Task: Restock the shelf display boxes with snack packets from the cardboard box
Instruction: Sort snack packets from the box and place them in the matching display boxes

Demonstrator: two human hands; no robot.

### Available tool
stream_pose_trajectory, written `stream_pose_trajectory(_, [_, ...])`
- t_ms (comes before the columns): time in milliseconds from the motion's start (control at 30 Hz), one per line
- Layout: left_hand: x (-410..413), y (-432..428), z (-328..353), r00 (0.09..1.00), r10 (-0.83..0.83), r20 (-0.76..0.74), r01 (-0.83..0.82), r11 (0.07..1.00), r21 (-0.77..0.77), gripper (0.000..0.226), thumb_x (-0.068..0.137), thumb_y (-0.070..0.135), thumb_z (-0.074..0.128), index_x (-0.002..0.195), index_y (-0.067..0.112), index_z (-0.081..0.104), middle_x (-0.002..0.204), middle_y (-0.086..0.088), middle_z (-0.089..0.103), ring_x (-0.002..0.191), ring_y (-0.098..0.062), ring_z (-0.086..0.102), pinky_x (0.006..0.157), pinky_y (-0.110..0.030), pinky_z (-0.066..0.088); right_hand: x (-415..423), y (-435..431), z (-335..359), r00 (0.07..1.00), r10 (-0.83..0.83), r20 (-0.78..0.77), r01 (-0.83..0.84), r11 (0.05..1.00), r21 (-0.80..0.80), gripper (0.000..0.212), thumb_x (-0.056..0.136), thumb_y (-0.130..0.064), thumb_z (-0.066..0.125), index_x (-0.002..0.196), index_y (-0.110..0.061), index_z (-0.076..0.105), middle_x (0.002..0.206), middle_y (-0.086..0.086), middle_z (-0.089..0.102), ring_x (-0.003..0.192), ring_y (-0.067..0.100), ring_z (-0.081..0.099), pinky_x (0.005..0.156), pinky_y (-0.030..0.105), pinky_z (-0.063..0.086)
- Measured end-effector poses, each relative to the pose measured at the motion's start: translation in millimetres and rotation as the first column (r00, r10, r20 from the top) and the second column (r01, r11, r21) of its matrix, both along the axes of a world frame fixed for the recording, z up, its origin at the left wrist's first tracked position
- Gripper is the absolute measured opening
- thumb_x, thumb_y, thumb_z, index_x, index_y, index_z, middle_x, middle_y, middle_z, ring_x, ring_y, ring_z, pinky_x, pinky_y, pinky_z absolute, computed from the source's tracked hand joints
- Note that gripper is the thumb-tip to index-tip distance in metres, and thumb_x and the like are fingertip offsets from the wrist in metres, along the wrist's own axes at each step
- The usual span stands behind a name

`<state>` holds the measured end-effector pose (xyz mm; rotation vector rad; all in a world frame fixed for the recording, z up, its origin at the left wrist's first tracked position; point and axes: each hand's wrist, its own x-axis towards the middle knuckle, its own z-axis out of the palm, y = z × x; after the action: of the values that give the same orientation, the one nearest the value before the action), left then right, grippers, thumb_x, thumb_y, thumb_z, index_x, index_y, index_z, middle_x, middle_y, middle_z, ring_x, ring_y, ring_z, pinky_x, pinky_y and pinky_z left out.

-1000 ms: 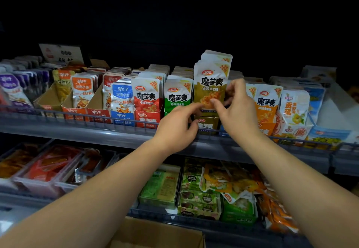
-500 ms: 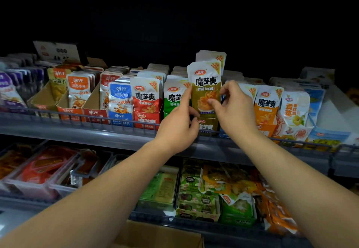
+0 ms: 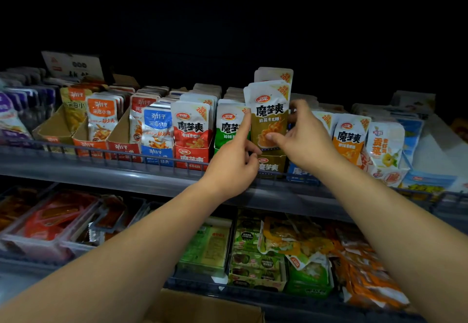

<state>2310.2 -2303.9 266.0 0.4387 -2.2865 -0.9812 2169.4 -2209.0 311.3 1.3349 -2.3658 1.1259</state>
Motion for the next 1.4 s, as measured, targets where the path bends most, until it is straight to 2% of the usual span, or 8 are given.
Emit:
stream_pose_trajectory(133, [0.4,-0.2,0.3,1.0,-0.009,0.011,0.009,1.0,-0.014,0.094,0.101,0.014,0.057,0.16,0.044,-0.01,0.105,0.014,0.066,0.081,-0.009,0.068,0.077,-0.044,0.061,-2.1,0.1,-0.5,1.0,0.016,0.01,-0.016,1.0,-0.016,0.067,0.085,-0.04,0.077,0.134,-0.022,0.034,0.123,-0.003,0.068,0.092,0.015,0.068,0.065,0.024,0.048])
stream_pose_trajectory(333, [-1.1,-0.1,-0.5,1.0,0.006,-0.012,-0.007,1.0,-0.009,0.1,0.1,0.014,0.059,0.158,0.043,-0.018,0.104,0.014,0.068,0.078,-0.008,0.069,0.074,-0.037,0.062,-0.3,7.7,19.8,0.996,0.068,-0.065,-0.066,0.997,0.03,0.109,0.081,-0.031,0.082,0.156,-0.037,0.003,0.136,0.0,0.06,0.107,0.02,0.068,0.08,0.042,0.061])
stream_pose_trajectory(500, [-2.0,-0.9,3.1,1.0,0.009,-0.008,-0.009,0.999,0.032,0.104,0.101,0.014,0.058,0.157,0.039,-0.026,0.104,0.012,0.068,0.079,-0.008,0.069,0.076,-0.03,0.06,-2.0,7.7,26.1,0.989,0.094,-0.116,-0.086,0.993,0.077,0.101,0.08,-0.031,0.083,0.154,-0.032,0.014,0.137,0.002,0.06,0.11,0.023,0.066,0.083,0.044,0.06])
stream_pose_trajectory(667, [-0.5,-0.7,5.2,1.0,0.001,-0.011,-0.001,0.999,0.05,0.102,0.099,0.013,0.059,0.158,0.042,-0.02,0.104,0.011,0.069,0.083,-0.008,0.068,0.082,-0.034,0.06,-6.5,9.4,17.9,0.989,0.134,-0.065,-0.128,0.988,0.087,0.079,0.085,-0.028,0.079,0.145,-0.029,0.028,0.127,0.0,0.065,0.089,0.014,0.069,0.075,0.037,0.06])
stream_pose_trajectory(900, [-0.2,-1.2,8.0,1.0,-0.005,0.022,0.004,0.999,0.048,0.102,0.1,0.016,0.059,0.158,0.043,-0.02,0.105,0.013,0.069,0.082,-0.008,0.069,0.082,-0.033,0.061,-4.9,7.4,27.1,0.989,0.14,-0.05,-0.135,0.986,0.094,0.081,0.078,-0.023,0.085,0.143,-0.023,0.036,0.135,0.0,0.059,0.119,0.018,0.06,0.086,0.027,0.049])
stream_pose_trajectory(1033, [0.5,-0.4,9.4,1.0,-0.005,0.029,0.004,0.999,0.043,0.102,0.1,0.015,0.059,0.158,0.044,-0.02,0.106,0.014,0.069,0.082,-0.007,0.069,0.081,-0.029,0.061,-2.2,7.3,30.8,0.979,0.205,-0.005,-0.204,0.978,0.047,0.11,0.078,-0.017,0.085,0.157,-0.032,0.011,0.139,-0.007,0.055,0.11,0.003,0.055,0.076,0.017,0.049])
stream_pose_trajectory(1167, [1.2,0.5,11.1,0.999,-0.003,0.037,0.001,0.999,0.05,0.101,0.101,0.017,0.058,0.157,0.044,-0.02,0.107,0.014,0.069,0.082,-0.009,0.069,0.079,-0.028,0.06,-2.3,11.3,37.9,0.961,0.276,-0.012,-0.276,0.961,0.034,0.113,0.083,-0.024,0.081,0.159,-0.033,-0.003,0.149,-0.007,0.048,0.117,-0.004,0.049,0.093,0.018,0.048])
stream_pose_trajectory(1400, [0.6,0.8,11.7,0.998,0.0,0.055,-0.002,0.999,0.036,0.097,0.1,0.018,0.058,0.158,0.048,-0.015,0.104,0.015,0.069,0.079,-0.008,0.069,0.078,-0.032,0.061,-8.2,12.1,44.0,0.964,0.24,-0.115,-0.233,0.97,0.068,0.123,0.082,-0.023,0.081,0.155,-0.042,-0.015,0.137,0.002,0.059,0.106,0.013,0.067,0.087,0.037,0.059])
